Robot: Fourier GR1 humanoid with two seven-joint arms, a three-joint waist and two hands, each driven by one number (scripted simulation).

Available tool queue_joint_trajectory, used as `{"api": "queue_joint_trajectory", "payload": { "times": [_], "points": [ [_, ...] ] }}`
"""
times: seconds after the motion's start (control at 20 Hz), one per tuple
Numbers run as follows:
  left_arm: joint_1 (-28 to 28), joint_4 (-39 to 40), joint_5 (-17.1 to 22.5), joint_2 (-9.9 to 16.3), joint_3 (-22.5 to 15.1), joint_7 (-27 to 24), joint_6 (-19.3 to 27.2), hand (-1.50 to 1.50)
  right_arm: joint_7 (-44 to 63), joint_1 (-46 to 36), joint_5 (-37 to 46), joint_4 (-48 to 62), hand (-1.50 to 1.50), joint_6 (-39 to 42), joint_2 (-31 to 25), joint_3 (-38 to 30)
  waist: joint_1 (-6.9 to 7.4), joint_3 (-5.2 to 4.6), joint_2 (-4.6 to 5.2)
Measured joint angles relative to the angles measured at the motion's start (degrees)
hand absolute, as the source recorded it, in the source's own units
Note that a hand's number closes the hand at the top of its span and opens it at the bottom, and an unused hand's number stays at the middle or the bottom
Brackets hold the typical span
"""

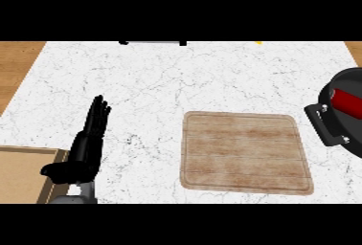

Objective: Pick the can from the cutting board and place it in the pot

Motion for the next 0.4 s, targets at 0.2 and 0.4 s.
{"api": "queue_joint_trajectory", "payload": {
  "times": [0.2,0.4],
  "points": [
    [-0.09,0.10,0.09,0.59,0.54,-0.15,-0.29,0.00,-0.09,1.34,-2.04,0.87,-1.50,0.42,-1.65,-2.05,-0.04,0.06,-0.01],
    [0.37,-0.85,0.54,0.90,0.84,0.14,-0.59,0.00,-0.68,3.21,-4.14,1.45,-1.50,0.30,-2.63,-4.22,-0.03,0.13,-0.05]
  ]
}}
